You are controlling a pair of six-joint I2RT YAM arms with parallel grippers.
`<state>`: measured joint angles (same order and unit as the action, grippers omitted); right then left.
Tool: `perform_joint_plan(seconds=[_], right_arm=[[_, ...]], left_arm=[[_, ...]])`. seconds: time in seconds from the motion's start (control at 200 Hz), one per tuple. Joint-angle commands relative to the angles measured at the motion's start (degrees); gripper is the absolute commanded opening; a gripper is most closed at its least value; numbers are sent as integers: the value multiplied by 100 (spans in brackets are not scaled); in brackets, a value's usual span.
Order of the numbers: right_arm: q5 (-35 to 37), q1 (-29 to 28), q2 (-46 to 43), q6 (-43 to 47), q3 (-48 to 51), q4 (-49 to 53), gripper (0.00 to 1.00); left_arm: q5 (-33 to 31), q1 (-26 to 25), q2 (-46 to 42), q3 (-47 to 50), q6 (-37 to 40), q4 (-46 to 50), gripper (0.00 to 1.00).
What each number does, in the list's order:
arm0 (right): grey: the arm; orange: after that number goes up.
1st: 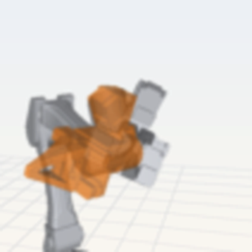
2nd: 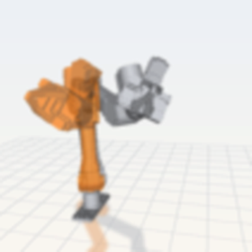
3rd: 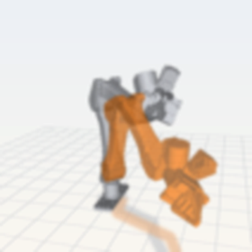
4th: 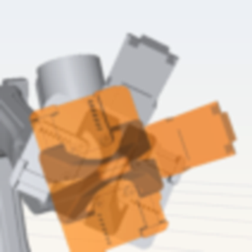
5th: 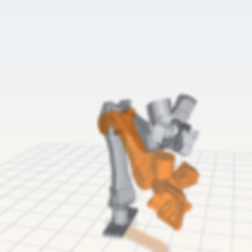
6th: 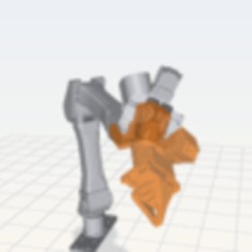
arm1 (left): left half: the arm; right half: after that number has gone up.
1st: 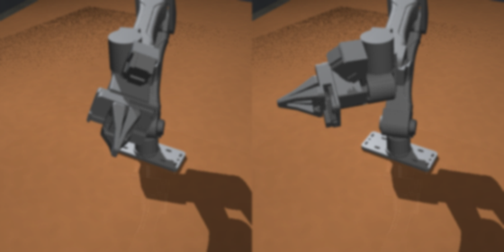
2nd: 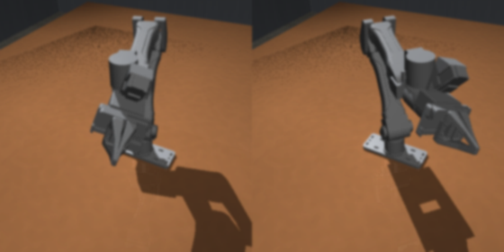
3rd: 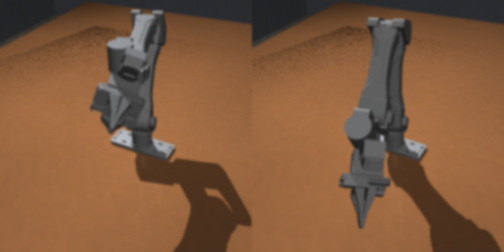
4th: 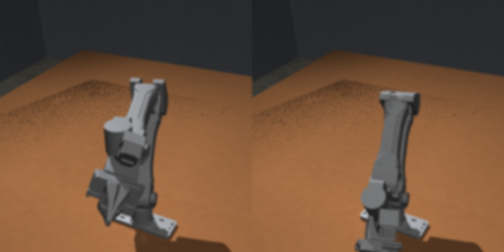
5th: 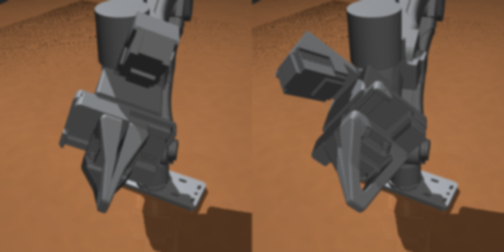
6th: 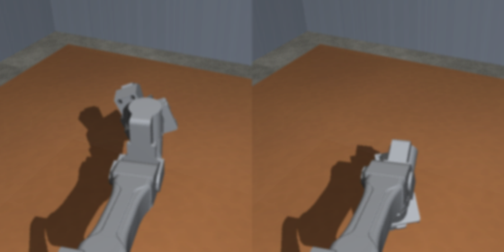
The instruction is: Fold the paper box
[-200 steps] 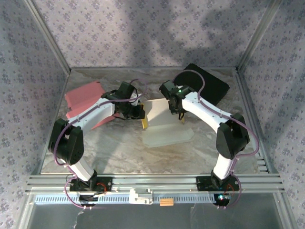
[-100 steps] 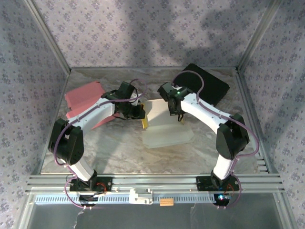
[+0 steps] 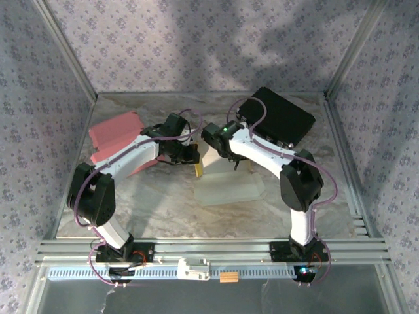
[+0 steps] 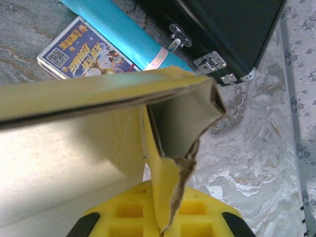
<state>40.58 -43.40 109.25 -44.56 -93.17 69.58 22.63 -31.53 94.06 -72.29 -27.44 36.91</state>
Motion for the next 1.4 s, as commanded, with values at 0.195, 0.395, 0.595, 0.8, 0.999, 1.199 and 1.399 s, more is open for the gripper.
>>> perform_joint_plan(seconds=[0.195, 0.395, 0.595, 0.8, 0.999, 1.199, 1.399], right_arm=[[-1374, 435, -915, 808, 435, -945, 0], [-1641, 581, -1048, 1071, 674, -1140, 0], [-1441, 366, -939, 598, 996, -1140, 0], [-1281, 84, -844, 155, 1180, -1323, 0], [-1702, 26, -140, 57, 949, -1164, 0], [-1956, 51, 114, 271, 897, -1316, 0], [-2008, 44, 188, 472, 845, -1360, 0]], left_arm=[[26, 38, -220, -48, -62, -26, 0], [-52, 51, -128, -48, -41, 2, 0], [-548, 1, 14, 9, -121, 153, 0], [-1568, -221, 114, 294, -303, 253, 5], [-2121, -427, 482, 550, -439, 229, 3], [-2301, -457, 812, 550, -348, 229, 5], [-2369, -426, 868, 497, -262, -4, 11]])
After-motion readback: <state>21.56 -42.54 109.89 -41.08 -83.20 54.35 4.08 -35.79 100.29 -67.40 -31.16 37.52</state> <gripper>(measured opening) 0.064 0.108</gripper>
